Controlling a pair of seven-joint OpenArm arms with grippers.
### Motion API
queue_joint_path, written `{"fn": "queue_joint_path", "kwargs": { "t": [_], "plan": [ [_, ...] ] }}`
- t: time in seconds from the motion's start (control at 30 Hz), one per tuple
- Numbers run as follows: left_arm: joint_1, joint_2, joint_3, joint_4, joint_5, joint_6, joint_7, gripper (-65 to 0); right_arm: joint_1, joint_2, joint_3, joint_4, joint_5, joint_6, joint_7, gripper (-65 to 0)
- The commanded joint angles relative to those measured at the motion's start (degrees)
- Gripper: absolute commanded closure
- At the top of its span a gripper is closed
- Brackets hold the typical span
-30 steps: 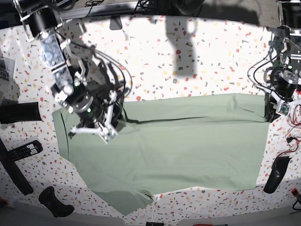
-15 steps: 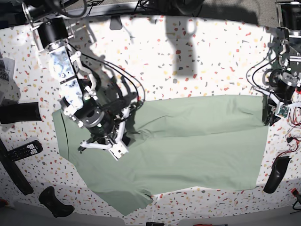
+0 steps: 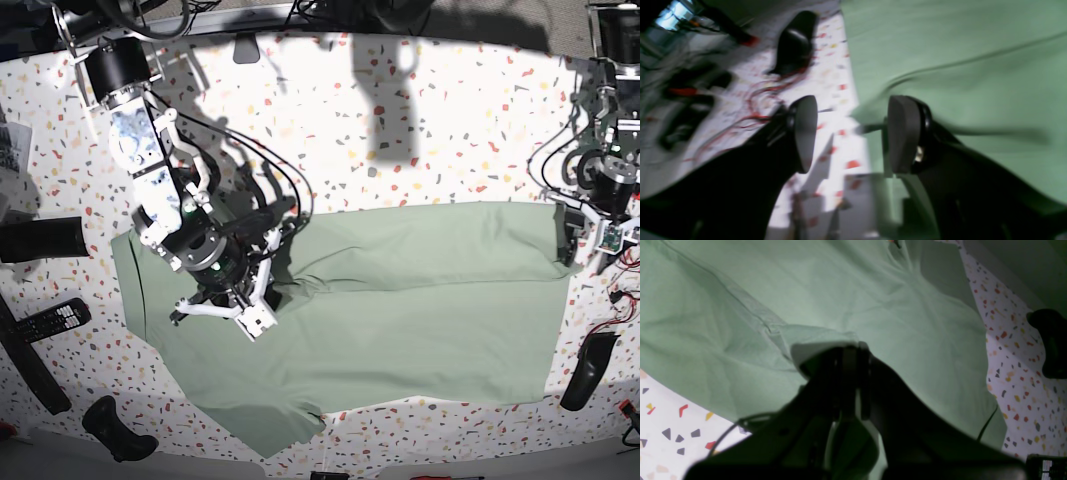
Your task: Fold the T-shirt properly
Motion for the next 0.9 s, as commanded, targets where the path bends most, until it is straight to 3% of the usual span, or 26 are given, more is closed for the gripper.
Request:
{"fn": "queue_joint_path", "kwargs": {
  "t": [0.0,0.1,0.23,0.37,0.53,0.7,0.8,0.87],
  "plan": [
    [-0.4,-1.1,-0.5,1.1,-2.4,-2.1,-1.6,-30.9,1.3,0.3,0.3,0.8,0.1,-0.2,1.3,0.0],
    [0.9,-0.9,-0.5,3.2,-8.3,-11.0,-1.6,-30.9,1.3,0.3,0.3,0.8,0.1,-0.2,1.3,0.0],
    [1.1,0.5,-0.5,4.9,-9.9,-12.2,0.1,-30.9,1.3,0.3,0.3,0.8,0.1,-0.2,1.1,0.0],
    [-0.8,2.8,-0.5,4.9,-7.2,-6.1,13.8,-30.4,1.3,0.3,0.3,0.8,0.1,-0.2,0.6,0.0],
    [-3.8,3.7,-0.5,4.9,-6.5,-4.5,13.7,-30.4,1.3,0.3,0.3,0.8,0.1,-0.2,0.6,0.0],
    [-5.9,3.7,-0.5,4.2,-6.5,-4.1,18.6,-27.5,1.3,0.3,0.3,0.8,0.1,-0.2,0.5,0.0],
    [-6.5,3.6,-0.5,1.2,-6.4,-2.2,19.1,-27.4,1.3,0.3,0.3,0.7,0.1,-0.2,0.0,0.0],
    [-7.7,3.5,-0.5,-2.4,-3.8,1.4,19.1,-27.4,1.3,0.3,0.3,0.7,0.1,-0.2,-0.7,0.0]
  ]
}}
